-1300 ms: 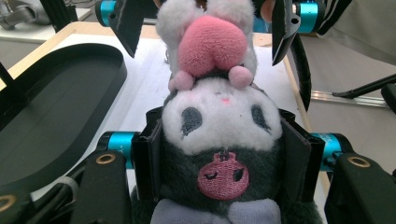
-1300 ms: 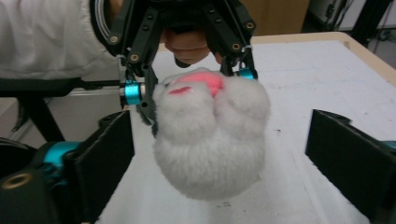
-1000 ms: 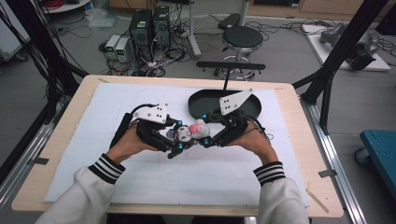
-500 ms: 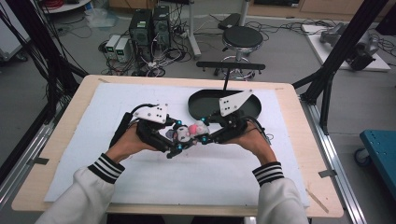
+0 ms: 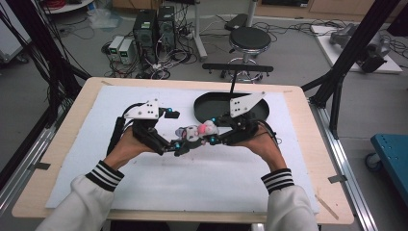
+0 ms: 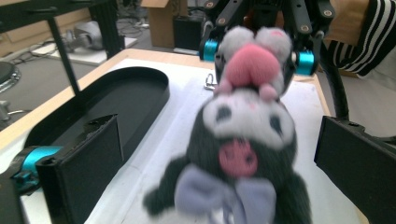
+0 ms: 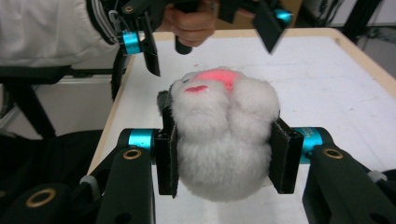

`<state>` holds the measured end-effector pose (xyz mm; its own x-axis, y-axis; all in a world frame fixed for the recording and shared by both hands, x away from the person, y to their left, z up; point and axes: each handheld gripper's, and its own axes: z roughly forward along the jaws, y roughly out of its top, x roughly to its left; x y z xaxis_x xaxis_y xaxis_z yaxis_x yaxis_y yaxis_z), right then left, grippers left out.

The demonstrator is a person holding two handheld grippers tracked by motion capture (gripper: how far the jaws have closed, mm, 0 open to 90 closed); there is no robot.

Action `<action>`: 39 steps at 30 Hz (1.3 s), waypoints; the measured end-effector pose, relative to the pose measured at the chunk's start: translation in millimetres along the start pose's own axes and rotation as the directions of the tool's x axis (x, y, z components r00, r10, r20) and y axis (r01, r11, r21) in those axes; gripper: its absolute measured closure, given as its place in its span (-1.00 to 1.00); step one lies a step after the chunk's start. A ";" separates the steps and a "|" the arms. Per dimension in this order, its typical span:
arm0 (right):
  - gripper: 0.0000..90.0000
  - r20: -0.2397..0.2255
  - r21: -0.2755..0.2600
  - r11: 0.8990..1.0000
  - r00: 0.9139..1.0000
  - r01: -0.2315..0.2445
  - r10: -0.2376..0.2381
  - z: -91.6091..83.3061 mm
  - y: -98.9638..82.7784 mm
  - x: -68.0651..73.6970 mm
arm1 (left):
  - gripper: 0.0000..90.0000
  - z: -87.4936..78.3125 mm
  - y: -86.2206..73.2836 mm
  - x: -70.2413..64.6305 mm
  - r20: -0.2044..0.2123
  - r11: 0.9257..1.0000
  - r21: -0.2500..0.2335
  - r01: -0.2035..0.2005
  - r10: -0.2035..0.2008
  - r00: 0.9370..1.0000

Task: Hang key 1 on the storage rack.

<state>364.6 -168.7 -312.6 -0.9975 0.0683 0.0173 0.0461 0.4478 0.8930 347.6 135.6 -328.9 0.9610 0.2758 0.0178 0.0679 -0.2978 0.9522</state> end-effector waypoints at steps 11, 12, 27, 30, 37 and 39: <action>0.21 0.086 -0.044 0.999 0.996 -0.020 0.024 -12.2 0.8 0.4 | -0.96 -48.0 -26.8 1.8 -0.172 0.998 -0.058 0.037 -0.046 0.984; 0.21 0.097 -0.054 0.998 0.995 -0.022 0.027 -12.9 0.6 -0.1 | -0.96 -52.2 -29.9 1.7 -0.192 0.998 -0.058 0.036 -0.047 0.980; 0.20 0.250 -0.127 0.989 0.962 -0.080 0.110 -26.2 -6.8 -2.1 | -0.96 -97.9 -81.2 -11.7 -0.371 0.995 -0.087 0.047 -0.076 0.926; 0.20 0.285 -0.136 0.987 0.951 -0.082 0.118 -29.5 -8.3 -3.2 | -0.96 -103.6 -92.0 -14.4 -0.395 0.994 -0.101 0.050 -0.086 0.915; 0.20 0.380 -0.197 0.976 0.910 -0.097 0.167 -42.5 -8.7 -2.3 | -0.96 -106.8 -112.2 -22.9 -0.425 0.991 -0.127 0.041 -0.091 0.900; 0.20 0.404 -0.213 0.972 0.897 -0.100 0.181 -46.3 -9.0 -1.8 | -0.96 -105.7 -115.4 -24.4 -0.433 0.993 -0.116 0.035 -0.082 0.898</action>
<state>363.5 -214.1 -299.9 -0.8645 0.5026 -0.0051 0.1328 0.2381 0.9621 287.9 259.8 -407.0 0.7409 0.6680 0.0696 0.0698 -0.1796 0.9813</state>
